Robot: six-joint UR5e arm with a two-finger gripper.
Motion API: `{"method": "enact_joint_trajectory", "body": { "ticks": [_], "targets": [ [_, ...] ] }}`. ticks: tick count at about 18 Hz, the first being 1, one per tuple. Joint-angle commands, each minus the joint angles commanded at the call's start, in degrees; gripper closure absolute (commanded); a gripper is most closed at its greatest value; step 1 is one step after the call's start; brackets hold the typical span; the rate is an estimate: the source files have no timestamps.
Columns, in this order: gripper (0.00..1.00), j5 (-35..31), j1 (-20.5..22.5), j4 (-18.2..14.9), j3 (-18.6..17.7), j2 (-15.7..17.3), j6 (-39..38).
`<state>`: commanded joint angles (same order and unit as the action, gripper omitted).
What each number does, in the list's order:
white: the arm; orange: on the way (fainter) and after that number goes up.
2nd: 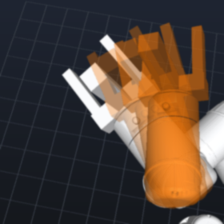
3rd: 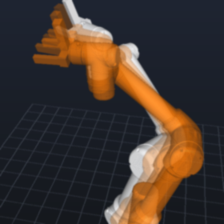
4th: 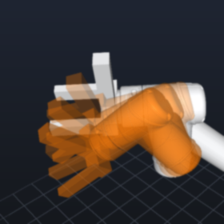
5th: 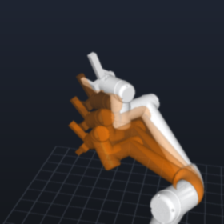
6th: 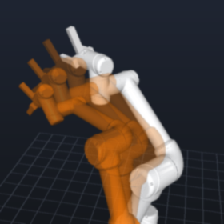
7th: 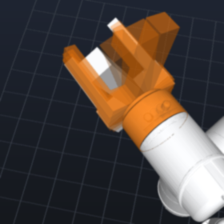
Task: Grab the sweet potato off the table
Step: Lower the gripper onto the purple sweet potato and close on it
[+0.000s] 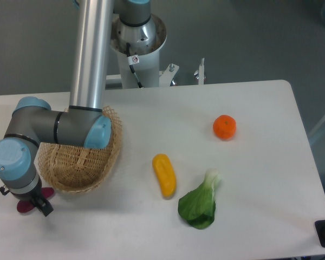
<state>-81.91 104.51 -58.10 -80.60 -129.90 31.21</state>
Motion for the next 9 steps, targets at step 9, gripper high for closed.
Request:
{"method": "enact_joint_trajectory", "body": {
  "ticks": [9],
  "targets": [
    [0.0,-1.6,-1.1,0.8,-0.5,-0.8,-1.3]
  ]
}}
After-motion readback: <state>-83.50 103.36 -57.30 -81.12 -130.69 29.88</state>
